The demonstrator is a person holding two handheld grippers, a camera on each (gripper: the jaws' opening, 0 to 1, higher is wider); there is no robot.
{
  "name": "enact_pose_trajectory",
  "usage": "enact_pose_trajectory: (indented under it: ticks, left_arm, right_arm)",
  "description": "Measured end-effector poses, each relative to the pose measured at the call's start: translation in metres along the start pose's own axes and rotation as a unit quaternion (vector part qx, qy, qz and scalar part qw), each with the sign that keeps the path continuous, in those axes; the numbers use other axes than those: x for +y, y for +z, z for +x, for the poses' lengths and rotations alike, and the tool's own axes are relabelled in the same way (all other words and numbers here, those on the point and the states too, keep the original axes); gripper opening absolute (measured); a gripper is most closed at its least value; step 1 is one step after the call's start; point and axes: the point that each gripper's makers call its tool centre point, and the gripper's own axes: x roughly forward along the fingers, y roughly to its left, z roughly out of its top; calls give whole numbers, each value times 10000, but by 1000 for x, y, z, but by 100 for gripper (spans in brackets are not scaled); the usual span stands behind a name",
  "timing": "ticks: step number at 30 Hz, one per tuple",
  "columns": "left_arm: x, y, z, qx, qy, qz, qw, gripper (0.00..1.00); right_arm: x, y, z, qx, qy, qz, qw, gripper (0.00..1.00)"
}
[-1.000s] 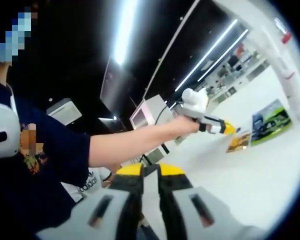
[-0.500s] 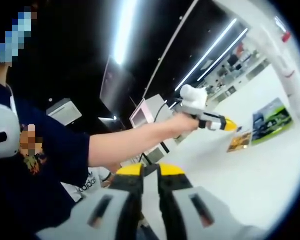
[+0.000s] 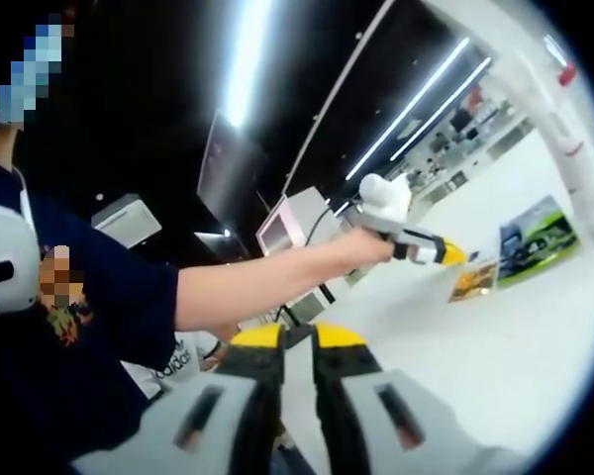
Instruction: Arrange the skincare products in the storage area until every visible bottle or jar stands upright without overlapping.
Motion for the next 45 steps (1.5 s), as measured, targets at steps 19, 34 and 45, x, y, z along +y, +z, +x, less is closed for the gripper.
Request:
enact_pose_trajectory:
  ticks: [19, 34, 45]
  left_arm:
    - [9, -1, 3, -59, 113, -127, 9998, 0]
    - [9, 4, -8, -163, 122, -138, 9997, 0]
    - [-6, -3, -20, -299, 86, -104, 9995, 0]
  right_arm:
    - [1, -2, 1, 38, 20, 3, 10000, 10]
    - [-3, -3, 1, 32, -13, 34, 10000, 10]
    - [1, -6, 0, 58, -57, 41, 10000, 10]
